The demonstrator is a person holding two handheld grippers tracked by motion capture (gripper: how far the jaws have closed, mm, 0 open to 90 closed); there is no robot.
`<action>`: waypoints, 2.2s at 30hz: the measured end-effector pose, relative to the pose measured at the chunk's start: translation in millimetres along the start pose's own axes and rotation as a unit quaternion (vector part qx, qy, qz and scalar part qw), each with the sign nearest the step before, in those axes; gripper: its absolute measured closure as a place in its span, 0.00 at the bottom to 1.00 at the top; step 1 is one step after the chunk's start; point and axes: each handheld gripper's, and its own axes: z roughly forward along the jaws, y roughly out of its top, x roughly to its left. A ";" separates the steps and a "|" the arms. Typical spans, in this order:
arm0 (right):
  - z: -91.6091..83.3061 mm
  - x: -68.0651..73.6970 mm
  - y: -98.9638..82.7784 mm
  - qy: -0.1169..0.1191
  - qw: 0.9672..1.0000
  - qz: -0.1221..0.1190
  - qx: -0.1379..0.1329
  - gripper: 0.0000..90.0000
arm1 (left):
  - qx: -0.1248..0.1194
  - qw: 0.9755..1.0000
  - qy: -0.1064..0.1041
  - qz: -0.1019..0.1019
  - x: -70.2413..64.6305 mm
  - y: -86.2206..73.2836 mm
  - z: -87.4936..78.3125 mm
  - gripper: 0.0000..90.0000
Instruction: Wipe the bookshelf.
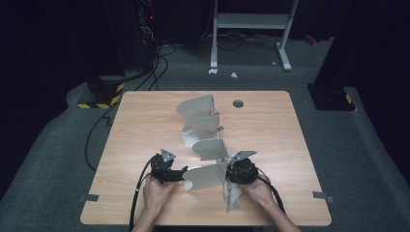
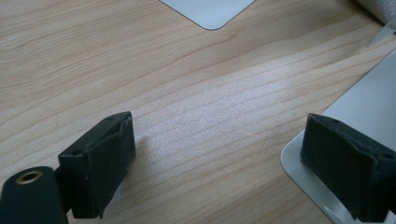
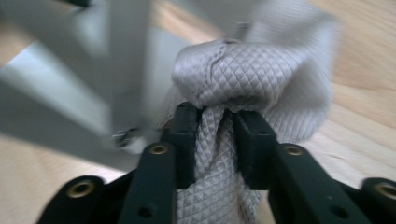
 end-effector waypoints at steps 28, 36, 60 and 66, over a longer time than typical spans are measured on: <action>-58.2 31.6 2.0 0.016 0.997 -0.024 -0.069 0.89 | 0.001 1.000 -0.017 0.016 -9.9 -4.1 -4.8 0.12; -99.0 35.7 17.0 0.011 0.989 -0.043 -0.139 0.89 | 0.001 1.000 -0.016 0.016 -10.1 -4.1 -4.7 0.12; -35.8 5.7 12.9 0.016 0.998 0.022 -0.063 0.90 | 0.000 1.000 -0.012 0.012 -10.0 -2.8 -3.3 0.13; -67.6 9.7 31.4 0.021 0.994 0.010 -0.108 0.90 | -0.001 1.000 -0.012 0.012 -9.8 -2.9 -3.3 0.13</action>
